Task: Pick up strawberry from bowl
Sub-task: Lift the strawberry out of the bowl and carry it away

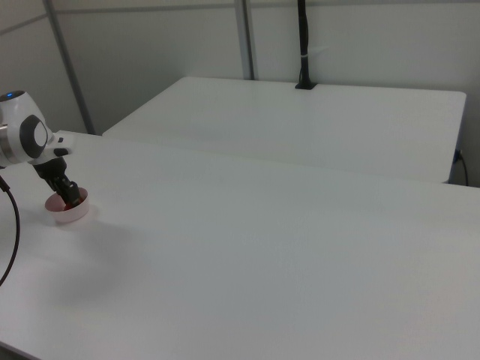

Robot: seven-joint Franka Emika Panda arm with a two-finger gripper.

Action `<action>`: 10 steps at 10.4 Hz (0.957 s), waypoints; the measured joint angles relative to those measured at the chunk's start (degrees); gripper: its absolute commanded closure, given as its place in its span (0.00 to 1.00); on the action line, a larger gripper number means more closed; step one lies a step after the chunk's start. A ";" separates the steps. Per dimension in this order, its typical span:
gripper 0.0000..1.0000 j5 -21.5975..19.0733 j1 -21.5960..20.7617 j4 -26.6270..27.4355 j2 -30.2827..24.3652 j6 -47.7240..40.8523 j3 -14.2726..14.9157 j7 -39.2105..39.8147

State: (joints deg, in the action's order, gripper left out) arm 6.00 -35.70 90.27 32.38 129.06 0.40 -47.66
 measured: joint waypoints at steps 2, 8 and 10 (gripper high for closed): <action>0.73 0.00 0.01 -0.06 -0.09 0.00 0.00 0.00; 0.73 0.00 0.09 -0.27 -2.96 0.00 0.02 0.00; 0.73 0.00 0.22 -0.30 -4.70 -0.15 0.14 0.02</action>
State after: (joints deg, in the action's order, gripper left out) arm 6.01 -35.48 89.97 27.68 128.91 0.54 -47.64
